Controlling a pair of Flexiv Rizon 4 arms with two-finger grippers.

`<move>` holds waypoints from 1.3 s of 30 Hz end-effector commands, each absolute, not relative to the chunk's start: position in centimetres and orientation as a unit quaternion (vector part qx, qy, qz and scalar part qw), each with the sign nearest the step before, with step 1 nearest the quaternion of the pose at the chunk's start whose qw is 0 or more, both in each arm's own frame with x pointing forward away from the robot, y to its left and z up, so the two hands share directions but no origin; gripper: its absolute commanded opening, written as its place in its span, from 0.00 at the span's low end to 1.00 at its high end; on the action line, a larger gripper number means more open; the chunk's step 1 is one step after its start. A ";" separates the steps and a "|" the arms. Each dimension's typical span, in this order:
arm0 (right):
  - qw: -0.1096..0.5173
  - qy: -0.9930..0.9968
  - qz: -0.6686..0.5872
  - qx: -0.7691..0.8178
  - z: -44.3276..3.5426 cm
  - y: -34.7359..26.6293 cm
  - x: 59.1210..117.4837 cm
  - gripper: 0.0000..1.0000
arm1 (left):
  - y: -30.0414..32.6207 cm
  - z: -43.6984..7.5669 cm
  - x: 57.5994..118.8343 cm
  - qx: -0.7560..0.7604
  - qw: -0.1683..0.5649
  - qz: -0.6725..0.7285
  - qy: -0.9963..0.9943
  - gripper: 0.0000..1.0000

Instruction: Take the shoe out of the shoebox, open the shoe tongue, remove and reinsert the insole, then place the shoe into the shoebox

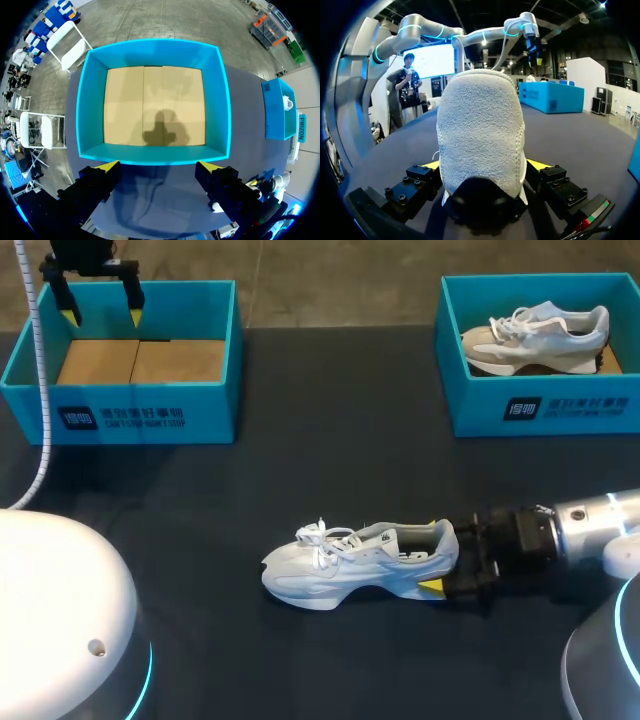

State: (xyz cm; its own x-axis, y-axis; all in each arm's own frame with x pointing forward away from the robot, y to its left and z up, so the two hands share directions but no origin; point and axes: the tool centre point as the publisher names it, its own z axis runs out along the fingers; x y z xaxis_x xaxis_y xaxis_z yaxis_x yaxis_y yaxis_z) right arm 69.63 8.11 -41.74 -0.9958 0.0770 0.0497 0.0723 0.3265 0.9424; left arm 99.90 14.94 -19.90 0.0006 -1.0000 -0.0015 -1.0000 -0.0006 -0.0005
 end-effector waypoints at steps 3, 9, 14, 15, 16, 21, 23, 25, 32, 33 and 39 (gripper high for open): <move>-0.002 0.815 0.578 0.043 -42.0 8.8 69.8 1.00 | 15.0 -19.9 99.9 -0.707 0.000 0.000 0.707 1.00; -0.005 0.813 0.581 0.041 -42.2 9.2 69.9 1.00 | 15.0 -19.9 99.9 -0.707 0.000 0.000 0.707 1.00; -0.003 0.812 0.582 0.040 -42.2 9.3 69.9 0.00 | 15.0 -19.9 99.9 -0.707 0.000 0.000 0.707 1.00; -0.002 0.812 0.583 0.040 -42.2 9.2 69.9 0.00 | 15.0 -19.9 99.9 -0.707 0.000 0.000 0.707 1.00; -0.001 0.811 0.583 0.040 -42.2 9.2 69.9 0.00 | 15.0 -19.9 99.9 -0.707 0.000 0.000 0.707 1.00; -0.001 0.808 0.587 0.038 -41.9 9.0 69.7 0.00 | 15.0 -19.9 99.9 -0.707 0.000 0.000 0.707 1.00; -0.001 0.808 0.587 0.038 -41.9 9.0 69.7 0.00 | 15.0 -19.9 99.9 -0.707 0.000 0.000 0.707 1.00; -0.001 0.808 0.587 0.038 -41.9 9.0 69.7 0.00 | 15.0 -19.9 99.9 -0.707 0.000 0.000 0.707 1.00; -0.001 0.808 0.587 0.038 -41.9 9.0 69.7 0.00 | 15.0 -19.9 99.9 -0.707 0.000 0.000 0.707 1.00; -0.001 0.808 0.587 0.038 -41.9 9.0 69.7 0.00 | 15.0 -19.9 99.9 -0.707 0.000 0.000 0.707 1.00; -0.001 0.808 0.587 0.038 -41.9 9.0 69.7 0.00 | 14.3 -20.0 99.5 -0.729 0.007 0.009 0.685 1.00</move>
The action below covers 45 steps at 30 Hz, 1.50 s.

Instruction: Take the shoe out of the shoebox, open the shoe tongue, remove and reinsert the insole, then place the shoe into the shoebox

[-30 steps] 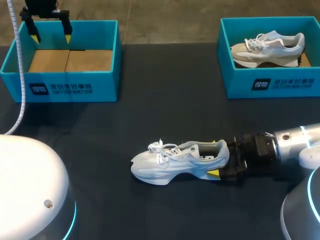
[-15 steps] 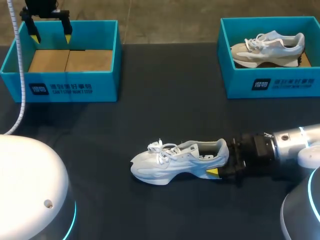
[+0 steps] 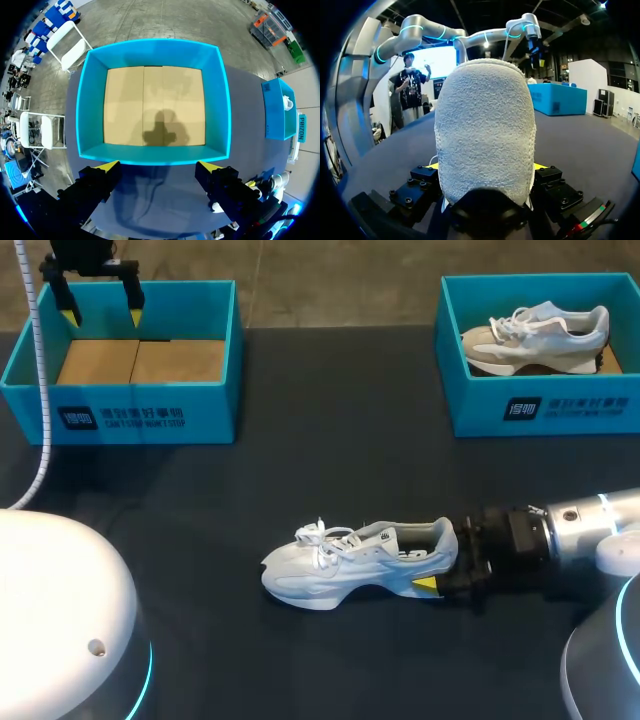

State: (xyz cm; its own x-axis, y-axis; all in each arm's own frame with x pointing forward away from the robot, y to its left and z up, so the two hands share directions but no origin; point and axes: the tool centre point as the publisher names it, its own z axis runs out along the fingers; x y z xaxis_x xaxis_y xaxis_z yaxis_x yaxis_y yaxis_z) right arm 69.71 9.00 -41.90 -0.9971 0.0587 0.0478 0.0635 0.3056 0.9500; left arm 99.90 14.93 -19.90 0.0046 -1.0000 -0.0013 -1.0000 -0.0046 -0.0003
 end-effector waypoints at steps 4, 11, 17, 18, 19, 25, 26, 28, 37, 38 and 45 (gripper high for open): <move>0.001 -0.808 -0.587 -0.038 -41.9 9.0 69.7 0.00 | 13.5 -20.2 97.6 -0.748 -0.010 0.005 0.664 1.00; 0.001 -0.808 -0.587 -0.038 -41.9 9.0 69.7 0.00 | 11.2 -19.2 94.4 -0.790 -0.007 -0.007 0.613 1.00; 0.001 -0.808 -0.587 -0.038 -41.9 9.0 69.7 0.00 | 8.6 -18.9 91.5 -0.806 0.010 -0.006 0.592 1.00; 0.001 -0.808 -0.587 -0.038 -41.9 9.0 69.7 0.00 | 8.1 -18.9 91.1 -0.810 0.015 -0.010 0.587 1.00; 0.001 -0.808 -0.587 -0.038 -41.9 9.0 69.7 0.00 | 7.5 -18.9 90.6 -0.807 0.004 -0.006 0.590 1.00; 0.001 -0.808 -0.587 -0.038 -41.9 9.0 69.7 0.00 | 3.5 -18.9 88.0 -0.814 0.001 0.014 0.581 1.00; 0.001 -0.808 -0.587 -0.038 -41.9 9.0 69.7 0.00 | 2.6 -19.0 87.6 -0.819 0.008 0.028 0.573 1.00; 0.001 -0.808 -0.587 -0.038 -41.9 9.0 69.7 0.00 | 2.2 -19.1 87.5 -0.818 0.015 0.039 0.574 1.00; 0.001 -0.808 -0.587 -0.038 -41.9 9.0 69.7 0.00 | 2.2 -19.1 87.5 -0.818 0.015 0.039 0.574 1.00; 0.001 -0.808 -0.587 -0.038 -41.9 9.0 69.7 0.00 | 2.2 -19.1 87.5 -0.818 0.015 0.039 0.574 1.00; 0.001 -0.808 -0.587 -0.038 -41.9 9.0 69.7 0.00 | -1.5 -20.2 84.6 -0.835 -0.031 0.055 0.547 1.00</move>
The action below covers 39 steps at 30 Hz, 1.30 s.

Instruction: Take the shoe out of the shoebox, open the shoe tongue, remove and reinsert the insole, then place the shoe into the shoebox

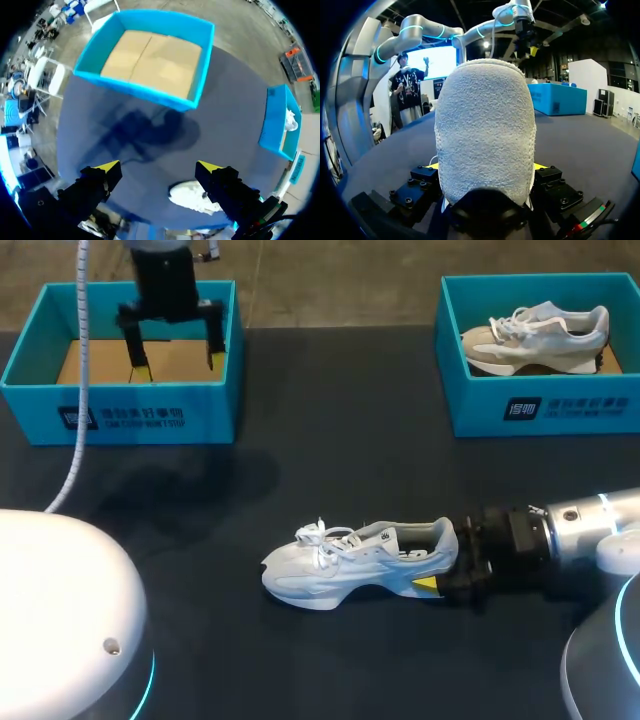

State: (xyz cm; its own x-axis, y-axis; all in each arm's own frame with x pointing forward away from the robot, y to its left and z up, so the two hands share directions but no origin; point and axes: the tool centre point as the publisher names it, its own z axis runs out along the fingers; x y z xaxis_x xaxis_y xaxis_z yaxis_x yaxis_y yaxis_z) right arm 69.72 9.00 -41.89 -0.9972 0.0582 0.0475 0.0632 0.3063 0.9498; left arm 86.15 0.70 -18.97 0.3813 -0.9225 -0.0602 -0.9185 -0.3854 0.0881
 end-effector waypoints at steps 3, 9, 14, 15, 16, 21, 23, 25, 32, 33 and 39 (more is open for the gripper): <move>0.001 -0.808 -0.587 -0.038 -41.9 9.0 69.7 0.00 | -4.0 -20.6 82.0 0.825 0.032 -0.052 -0.562 1.00; 0.001 -0.808 -0.587 -0.038 -41.9 9.0 69.7 0.00 | -7.8 -21.4 78.0 0.800 0.046 -0.039 -0.597 1.00; 0.001 -0.808 -0.587 -0.038 -41.9 9.0 69.7 0.00 | -10.8 -22.0 75.1 0.785 0.045 -0.039 -0.616 1.00; 0.001 -0.808 -0.587 -0.038 -41.9 9.0 69.7 0.00 | -11.5 -22.2 74.7 0.779 0.051 -0.044 -0.623 1.00; 0.001 -0.808 -0.587 -0.038 -41.9 9.0 69.7 0.00 | -12.2 -22.4 74.2 0.776 0.053 -0.049 -0.626 1.00; 0.001 -0.808 -0.587 -0.038 -41.9 9.0 69.7 0.00 | -14.4 -22.9 73.1 0.789 0.056 -0.091 -0.605 1.00; 0.001 -0.808 -0.587 -0.038 -41.9 9.0 69.7 0.00 | -14.4 -22.9 73.1 0.789 0.056 -0.091 -0.605 1.00; 0.001 -0.808 -0.587 -0.038 -41.9 9.0 69.7 0.00 | -14.4 -22.9 73.1 0.789 0.056 -0.091 -0.605 1.00; 0.001 -0.808 -0.587 -0.038 -41.9 9.0 69.7 0.00 | -14.4 -22.9 73.1 0.789 0.056 -0.091 -0.605 1.00; 0.001 -0.808 -0.587 -0.038 -41.9 9.0 69.7 0.00 | -14.4 -22.9 73.1 0.789 0.056 -0.091 -0.605 1.00; 0.001 -0.808 -0.587 -0.038 -41.9 9.0 69.7 0.00 | -17.7 -25.3 73.3 0.777 0.067 -0.124 -0.613 1.00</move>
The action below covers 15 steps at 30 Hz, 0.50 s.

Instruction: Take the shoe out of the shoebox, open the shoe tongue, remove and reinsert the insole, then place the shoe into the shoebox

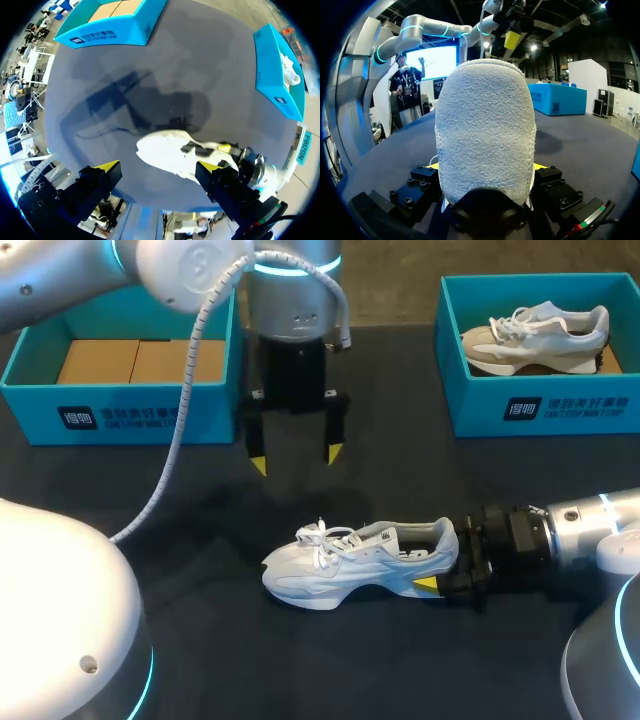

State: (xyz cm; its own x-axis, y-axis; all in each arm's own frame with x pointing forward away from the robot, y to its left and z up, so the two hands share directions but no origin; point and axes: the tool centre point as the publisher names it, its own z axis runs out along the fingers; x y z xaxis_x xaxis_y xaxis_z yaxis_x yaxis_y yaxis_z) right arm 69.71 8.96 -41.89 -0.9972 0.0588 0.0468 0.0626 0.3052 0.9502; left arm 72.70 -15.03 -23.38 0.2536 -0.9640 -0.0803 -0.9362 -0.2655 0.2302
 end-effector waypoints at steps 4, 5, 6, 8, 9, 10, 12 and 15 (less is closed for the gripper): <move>0.001 -0.808 -0.587 -0.038 -41.9 9.0 69.7 0.00 | -20.2 -25.9 72.2 0.773 0.058 -0.126 -0.619 1.00; 0.001 -0.808 -0.587 -0.038 -41.9 9.0 69.7 0.00 | -20.8 -26.1 71.9 0.770 0.060 -0.130 -0.622 1.00; 0.001 -0.808 -0.587 -0.038 -41.9 9.0 69.7 0.00 | -21.3 -26.3 71.8 0.768 0.060 -0.130 -0.625 1.00; 0.001 -0.808 -0.587 -0.038 -41.9 9.0 69.7 0.00 | -22.3 -26.7 71.3 0.762 0.061 -0.134 -0.630 1.00; 0.001 -0.808 -0.587 -0.038 -41.9 9.0 69.7 0.00 | -22.7 -26.9 71.0 0.758 0.060 -0.137 -0.635 1.00; 0.001 -0.808 -0.587 -0.038 -41.9 9.0 69.7 0.00 | -23.1 -27.1 70.8 0.754 0.062 -0.140 -0.639 1.00; 0.001 -0.808 -0.587 -0.038 -41.9 9.0 69.7 0.00 | -23.9 -27.5 70.3 0.748 0.053 -0.143 -0.646 1.00; 0.001 -0.808 -0.587 -0.038 -41.9 9.0 69.7 0.00 | -24.9 -28.3 69.8 0.739 0.048 -0.153 -0.655 1.00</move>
State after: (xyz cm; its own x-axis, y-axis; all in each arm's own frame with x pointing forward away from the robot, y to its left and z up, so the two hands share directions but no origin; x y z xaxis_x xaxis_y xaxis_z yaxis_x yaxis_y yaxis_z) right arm 69.70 8.96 -41.88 -0.9972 0.0590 0.0466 0.0625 0.3049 0.9503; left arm 69.71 -22.54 -27.30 0.1183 -0.9871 -0.1080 -0.9517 -0.1437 0.2714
